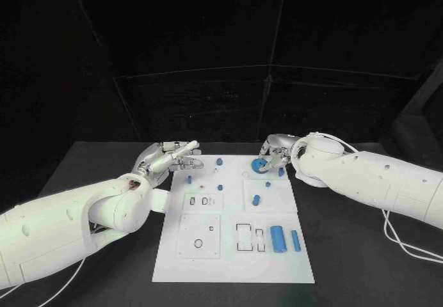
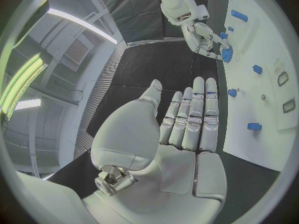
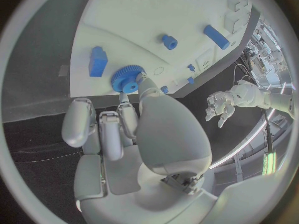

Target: Assemble the parts on the task board

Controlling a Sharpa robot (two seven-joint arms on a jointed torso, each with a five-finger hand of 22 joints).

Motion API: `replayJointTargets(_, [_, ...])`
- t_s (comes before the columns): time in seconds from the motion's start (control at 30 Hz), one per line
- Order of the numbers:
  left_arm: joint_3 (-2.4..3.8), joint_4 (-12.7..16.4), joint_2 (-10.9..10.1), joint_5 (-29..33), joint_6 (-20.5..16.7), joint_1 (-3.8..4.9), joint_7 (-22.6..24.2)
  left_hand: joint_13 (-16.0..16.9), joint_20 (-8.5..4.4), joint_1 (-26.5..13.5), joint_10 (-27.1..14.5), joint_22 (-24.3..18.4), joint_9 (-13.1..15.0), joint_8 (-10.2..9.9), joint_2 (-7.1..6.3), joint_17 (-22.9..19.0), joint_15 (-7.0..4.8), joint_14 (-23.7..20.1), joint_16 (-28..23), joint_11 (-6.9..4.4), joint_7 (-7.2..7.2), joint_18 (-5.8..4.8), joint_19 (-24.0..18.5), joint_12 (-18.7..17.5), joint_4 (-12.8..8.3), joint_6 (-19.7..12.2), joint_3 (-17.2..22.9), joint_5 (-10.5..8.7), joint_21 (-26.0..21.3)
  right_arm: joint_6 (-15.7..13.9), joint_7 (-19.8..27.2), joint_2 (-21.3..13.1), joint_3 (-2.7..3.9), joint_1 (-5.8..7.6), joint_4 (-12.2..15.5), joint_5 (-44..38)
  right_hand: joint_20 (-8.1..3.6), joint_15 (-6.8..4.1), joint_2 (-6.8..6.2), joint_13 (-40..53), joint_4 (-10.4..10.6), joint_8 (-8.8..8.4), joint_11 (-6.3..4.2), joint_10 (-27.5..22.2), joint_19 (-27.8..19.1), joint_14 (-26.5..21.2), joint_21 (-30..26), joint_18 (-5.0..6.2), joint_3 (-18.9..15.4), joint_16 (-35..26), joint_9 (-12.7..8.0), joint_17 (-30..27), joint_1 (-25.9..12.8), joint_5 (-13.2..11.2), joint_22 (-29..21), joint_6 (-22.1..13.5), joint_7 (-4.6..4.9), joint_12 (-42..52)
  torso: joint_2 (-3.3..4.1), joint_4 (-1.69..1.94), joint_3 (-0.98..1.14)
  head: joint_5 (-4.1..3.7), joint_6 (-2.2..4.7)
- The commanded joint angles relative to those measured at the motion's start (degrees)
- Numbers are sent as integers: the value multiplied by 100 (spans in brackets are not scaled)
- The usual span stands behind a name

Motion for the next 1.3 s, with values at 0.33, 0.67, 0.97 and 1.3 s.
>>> replayJointTargets(0.33, [3,3,8,-25,67,5,-1,-8,-10,-12,-29,-11,-8,-25,50,11,14,28,-41,-2,-1,74,38,-19,-11,-30,-40,31,-31,-552,0,53,-8,-34,12,-292,-72,-75,398,194,-471,228,-123,138,64,460,91,-54,768,37,48,938,658,-497,112,607,-122,122,2,3,-5,14,-3])
replayJointTargets(0.67, [3,13,-11,-25,64,5,-5,-9,-9,-16,-30,-13,-8,-27,57,14,15,28,-44,-2,-1,74,40,-22,-9,-30,-41,32,-35,-1331,31,-26,-6,-60,435,-377,-130,-118,278,288,-507,174,-165,227,127,463,156,-77,1130,37,-3,943,368,-309,231,754,-165,191,-3,6,-6,30,-2])
replayJointTargets(0.97, [3,26,-34,-25,62,7,-3,-9,-9,-16,-30,-13,-8,-27,57,14,15,28,-44,-2,-1,74,40,-22,-9,-30,-41,32,-35,-1530,-108,98,-2,-59,887,-513,-130,-114,177,293,-477,112,-158,234,132,463,162,-79,1233,34,-35,941,190,-308,239,745,-158,184,1,15,-10,52,15])
replayJointTargets(1.3, [3,15,-27,-25,63,8,-3,-9,-9,-18,-29,-16,-7,-29,64,18,15,28,-48,-3,-2,75,42,-26,-9,-29,-42,31,-40,-1392,-14,733,-33,-69,536,-564,-129,-112,158,292,-465,85,-155,233,131,462,161,-78,1284,31,-47,935,135,-316,237,737,-153,178,0,18,-8,117,-26])
